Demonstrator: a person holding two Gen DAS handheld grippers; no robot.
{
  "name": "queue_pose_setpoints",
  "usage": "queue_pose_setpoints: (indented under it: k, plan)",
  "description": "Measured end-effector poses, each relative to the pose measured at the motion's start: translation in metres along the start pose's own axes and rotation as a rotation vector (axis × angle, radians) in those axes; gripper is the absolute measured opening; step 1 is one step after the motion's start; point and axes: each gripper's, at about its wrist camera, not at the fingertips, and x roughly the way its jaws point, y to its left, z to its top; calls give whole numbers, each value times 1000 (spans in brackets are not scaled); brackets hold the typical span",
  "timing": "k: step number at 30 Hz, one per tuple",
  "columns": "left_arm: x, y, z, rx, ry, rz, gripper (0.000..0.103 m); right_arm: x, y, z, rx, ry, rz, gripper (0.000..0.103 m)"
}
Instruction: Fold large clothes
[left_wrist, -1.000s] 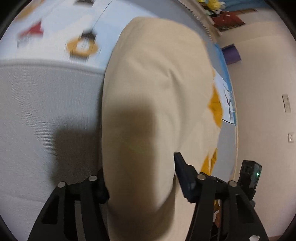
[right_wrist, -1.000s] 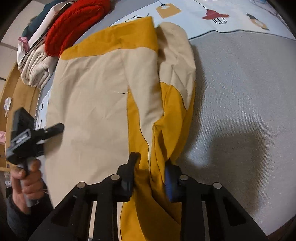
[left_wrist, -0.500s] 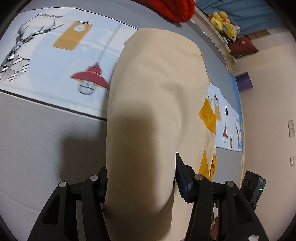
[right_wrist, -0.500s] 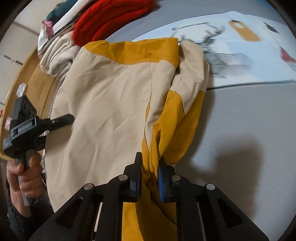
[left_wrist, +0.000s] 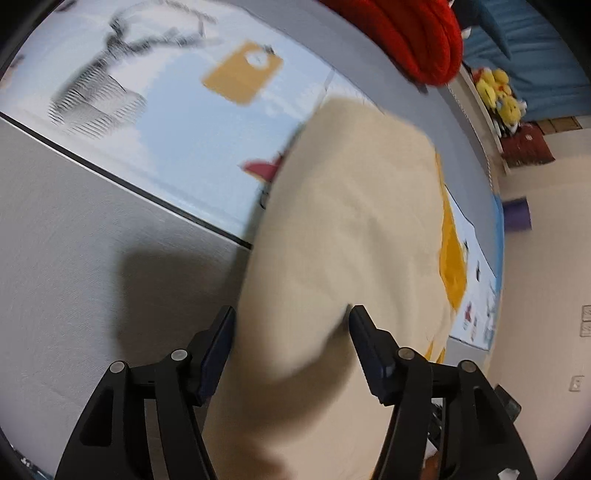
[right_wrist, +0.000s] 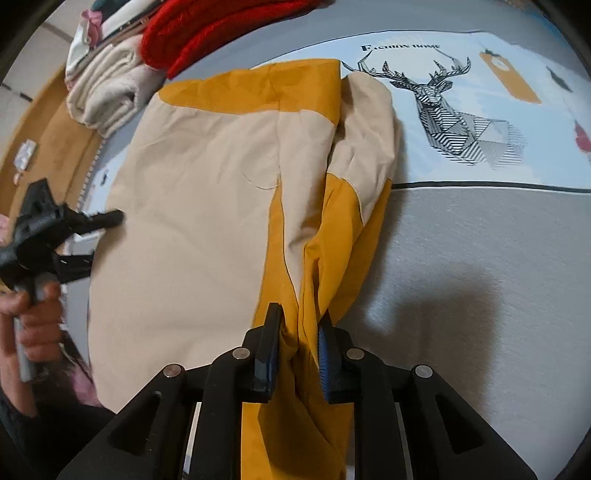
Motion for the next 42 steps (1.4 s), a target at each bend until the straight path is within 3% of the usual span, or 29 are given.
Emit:
queue_pose_setpoints:
  k: [3,8,11,14,16,17,18,21,23,24,26,28,31,34,36,39,42]
  plan:
    - [-21,-12,-7,123,-37,41,58,-6,5,-3,-10,-21,-41,27]
    - [-37,-58,-53,454,-42,172,59,-30,10,-17,-24,-67,-59,36]
    - [-35,-63,-79,561,-3,207,59,-27,15,-30,-68,-4,-57,49]
    - [-29,-60,-94,611,30,225,59,-16,10,-56,-122,102,-96,51]
    - [-19,-58,-101,633,58,260,59,-15,13,-64,-155,111,-109,50]
    - [-15,-57,-104,644,76,286,58,-18,16,-66,-166,101,-93,39]
    - [-14,-57,-106,652,79,298,58,-20,17,-65,-173,85,-88,17]
    - [-17,-60,-116,698,64,304,58,-38,19,-62,-172,7,-77,10]
    - [-2,-51,-117,709,94,346,62,-34,13,-62,-144,27,-85,10]
    - [9,-45,-118,713,109,402,64,-29,12,-63,-145,51,-100,10]
    - [16,-39,-121,716,112,445,64,-23,17,-67,-172,74,-136,12]
    - [7,-44,-124,721,95,433,59,-25,21,-69,-174,63,-169,14]
    - [-12,-50,-134,766,49,407,59,-33,20,-66,-124,37,-166,23]
    - [12,-24,-136,727,130,442,66,-27,20,-69,-149,57,-206,30]
    - [16,-12,-134,680,138,435,67,-22,19,-72,-161,84,-232,35]
    - [-1,-13,-136,655,72,396,67,-23,20,-75,-170,85,-300,42]
    - [-26,-17,-143,633,-82,394,71,-27,17,-80,-157,80,-371,52]
